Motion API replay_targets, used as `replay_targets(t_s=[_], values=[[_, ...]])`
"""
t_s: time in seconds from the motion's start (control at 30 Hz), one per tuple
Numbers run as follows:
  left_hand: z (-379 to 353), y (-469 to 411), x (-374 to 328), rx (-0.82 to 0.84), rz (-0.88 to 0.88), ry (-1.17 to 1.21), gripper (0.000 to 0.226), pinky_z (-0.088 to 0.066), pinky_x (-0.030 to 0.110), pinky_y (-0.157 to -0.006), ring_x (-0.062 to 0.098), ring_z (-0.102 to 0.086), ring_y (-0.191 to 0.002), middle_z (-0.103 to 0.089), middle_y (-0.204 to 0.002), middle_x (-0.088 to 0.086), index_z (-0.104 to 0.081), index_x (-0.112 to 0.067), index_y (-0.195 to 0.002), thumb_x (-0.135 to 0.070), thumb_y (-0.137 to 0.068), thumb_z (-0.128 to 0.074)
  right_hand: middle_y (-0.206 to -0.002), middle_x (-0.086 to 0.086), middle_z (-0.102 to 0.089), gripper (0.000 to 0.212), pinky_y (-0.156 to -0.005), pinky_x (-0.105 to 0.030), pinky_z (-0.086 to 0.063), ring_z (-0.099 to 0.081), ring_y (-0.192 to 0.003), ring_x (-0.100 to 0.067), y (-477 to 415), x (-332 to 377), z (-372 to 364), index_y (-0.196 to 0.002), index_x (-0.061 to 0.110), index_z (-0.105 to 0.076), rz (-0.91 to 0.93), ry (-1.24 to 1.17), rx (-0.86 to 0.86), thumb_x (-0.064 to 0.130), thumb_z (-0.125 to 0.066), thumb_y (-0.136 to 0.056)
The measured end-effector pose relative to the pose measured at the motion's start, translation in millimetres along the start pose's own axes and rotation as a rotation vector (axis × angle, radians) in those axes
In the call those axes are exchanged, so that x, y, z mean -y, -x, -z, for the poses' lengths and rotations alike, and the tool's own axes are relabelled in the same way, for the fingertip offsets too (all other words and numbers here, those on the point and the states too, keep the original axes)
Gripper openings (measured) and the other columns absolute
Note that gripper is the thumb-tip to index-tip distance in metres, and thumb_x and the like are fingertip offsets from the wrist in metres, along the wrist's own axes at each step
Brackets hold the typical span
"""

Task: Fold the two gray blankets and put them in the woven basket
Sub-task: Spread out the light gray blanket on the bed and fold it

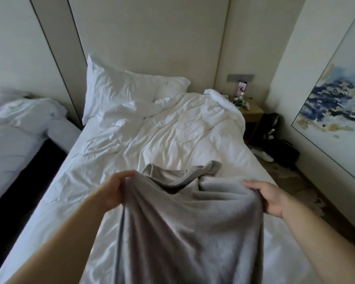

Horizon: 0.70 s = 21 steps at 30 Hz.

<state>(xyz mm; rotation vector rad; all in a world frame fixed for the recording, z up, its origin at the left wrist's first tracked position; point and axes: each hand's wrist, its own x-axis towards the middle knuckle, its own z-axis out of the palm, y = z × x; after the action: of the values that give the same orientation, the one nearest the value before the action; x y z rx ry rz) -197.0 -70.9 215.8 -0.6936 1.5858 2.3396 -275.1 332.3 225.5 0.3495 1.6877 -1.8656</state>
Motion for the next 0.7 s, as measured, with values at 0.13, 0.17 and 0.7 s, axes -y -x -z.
replay_targets(t_s=[0.13,0.17,0.7], values=[[-6.1,4.4,-29.4,-0.001,-0.046,0.017,0.023,-0.055,0.028,-0.066,0.022,-0.067,-0.064,-0.069,-0.074,0.011,-0.075,-0.006,-0.077,-0.025,-0.064,-0.070,-0.103,-0.021,-0.071,0.035,-0.081,-0.040,-0.058,-0.071,-0.091,-0.030,4.1,42.4,3.6,-0.103,-0.004,-0.072,0.118,-0.139,0.015,0.009,-0.057,-0.074],[-8.1,5.4,-36.2,0.009,-0.030,-0.010,0.026,-0.054,0.031,-0.073,0.023,-0.067,-0.069,-0.070,-0.078,0.012,-0.076,-0.005,-0.080,-0.026,-0.065,-0.072,-0.103,-0.020,-0.072,0.032,-0.076,-0.039,-0.059,-0.071,-0.094,-0.030,5.1,49.7,3.5,-0.101,-0.002,-0.074,0.109,-0.137,0.027,0.015,-0.059,-0.077],[-31.5,13.2,-87.8,0.176,0.090,-0.217,0.048,-0.051,0.040,-0.093,0.031,-0.066,-0.096,-0.068,-0.108,0.021,-0.071,0.002,-0.106,-0.031,-0.071,-0.073,-0.108,-0.022,-0.070,0.037,-0.091,-0.044,-0.050,-0.064,-0.103,-0.035,24.3,92.1,-10.1,-0.107,0.001,-0.067,-0.206,0.217,-0.064,0.032,-0.068,-0.085]])
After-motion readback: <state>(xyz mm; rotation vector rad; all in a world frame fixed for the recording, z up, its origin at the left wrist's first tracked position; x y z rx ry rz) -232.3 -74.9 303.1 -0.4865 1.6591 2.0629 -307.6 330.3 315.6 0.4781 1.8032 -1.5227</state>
